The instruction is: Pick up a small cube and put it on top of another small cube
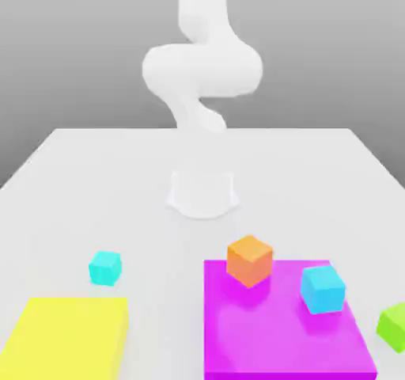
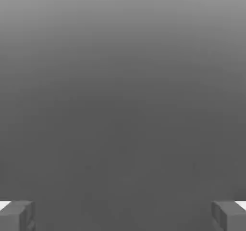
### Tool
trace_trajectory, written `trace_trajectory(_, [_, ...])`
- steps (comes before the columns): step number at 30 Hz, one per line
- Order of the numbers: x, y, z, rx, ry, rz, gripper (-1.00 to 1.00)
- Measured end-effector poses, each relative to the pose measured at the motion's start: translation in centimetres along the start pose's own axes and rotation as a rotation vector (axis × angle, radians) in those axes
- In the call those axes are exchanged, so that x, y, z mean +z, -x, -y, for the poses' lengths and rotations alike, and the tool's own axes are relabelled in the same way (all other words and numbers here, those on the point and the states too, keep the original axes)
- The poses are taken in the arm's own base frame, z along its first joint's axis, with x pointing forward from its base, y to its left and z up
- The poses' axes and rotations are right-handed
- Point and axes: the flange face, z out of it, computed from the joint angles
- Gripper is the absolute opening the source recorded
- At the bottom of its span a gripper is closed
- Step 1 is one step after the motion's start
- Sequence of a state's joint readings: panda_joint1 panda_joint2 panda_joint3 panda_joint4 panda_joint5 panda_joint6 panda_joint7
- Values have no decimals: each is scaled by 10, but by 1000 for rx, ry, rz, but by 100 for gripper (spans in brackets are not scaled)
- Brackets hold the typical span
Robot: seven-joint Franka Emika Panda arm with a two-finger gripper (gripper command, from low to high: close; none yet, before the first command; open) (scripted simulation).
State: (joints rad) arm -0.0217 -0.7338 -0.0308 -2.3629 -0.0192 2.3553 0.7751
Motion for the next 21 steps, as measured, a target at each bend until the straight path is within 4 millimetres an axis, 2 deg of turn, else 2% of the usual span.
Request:
trace_trajectory(5, [118, -1, -78, 23, 164, 89, 0])
trace_trajectory(10, [207, 24, -178, 56, 310, 197, 0])
trace_trajectory(14, [258, 68, -269, 93, 421, 304, 0])
trace_trajectory(18, [288, 139, -367, 144, 526, 441, 0])
trace_trajectory(20, [298, 156, -392, 164, 544, 463, 0])
trace_trajectory(21, [305, 162, -395, 157, 545, 470, 0])
